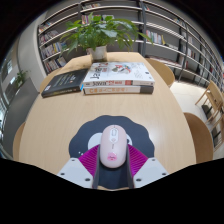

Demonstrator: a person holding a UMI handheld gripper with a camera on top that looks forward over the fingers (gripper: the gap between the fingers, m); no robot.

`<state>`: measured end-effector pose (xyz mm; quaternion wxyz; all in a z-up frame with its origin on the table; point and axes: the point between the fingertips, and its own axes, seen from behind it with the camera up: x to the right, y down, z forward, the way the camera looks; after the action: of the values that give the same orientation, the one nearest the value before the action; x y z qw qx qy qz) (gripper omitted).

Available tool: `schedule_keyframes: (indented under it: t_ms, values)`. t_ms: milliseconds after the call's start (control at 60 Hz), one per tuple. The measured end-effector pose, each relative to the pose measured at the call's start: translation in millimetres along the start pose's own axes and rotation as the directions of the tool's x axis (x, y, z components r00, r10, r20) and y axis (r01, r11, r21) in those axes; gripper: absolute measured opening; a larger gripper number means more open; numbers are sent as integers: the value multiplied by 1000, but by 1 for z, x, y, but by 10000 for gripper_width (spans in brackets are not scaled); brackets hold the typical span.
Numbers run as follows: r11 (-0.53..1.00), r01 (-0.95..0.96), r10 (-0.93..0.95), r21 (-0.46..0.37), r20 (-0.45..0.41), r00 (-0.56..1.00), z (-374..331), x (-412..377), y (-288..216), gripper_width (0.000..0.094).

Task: Arrange mouse

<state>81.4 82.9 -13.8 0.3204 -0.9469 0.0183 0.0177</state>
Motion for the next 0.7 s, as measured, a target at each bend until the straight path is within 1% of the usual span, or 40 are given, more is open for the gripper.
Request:
schedule_keyframes:
  t_ms: [50,83,117,133,150,167,183,217,333,417,483,583,700]
  values:
    - [1000,8,-8,-14,-1,1000,0,0,0,455]
    - [999,24,-24,-29,-8,1000,-1,1,2,506]
    - [998,44,-45,-45,-22,999,-4,3,3,614]
    - [997,53,-54,-47,-24,998,-6,2,2,689]
    - [997,60,-61,-44,-25,998,-9,2,0,792]
    - [997,63,-64,-37,-26,998,-12,1,-2,871]
    - [998,62,-62,-26,-24,998,-17,-1,-6,884]
    - [999,52,-52,-4,-18,998,-27,-6,-17,861]
    - [995,30,-28,95,-18,999,-79,-23,-56,862]
    - [985,30,-24,172,-35,999,-125,-37,-79,864]
    - [973,25,-19,230,-29,999,-164,-53,-94,863]
    - [958,15,-11,285,-14,1000,-213,-78,-99,862]
    - [953,22,-18,301,-17,1000,-254,-103,-81,863]
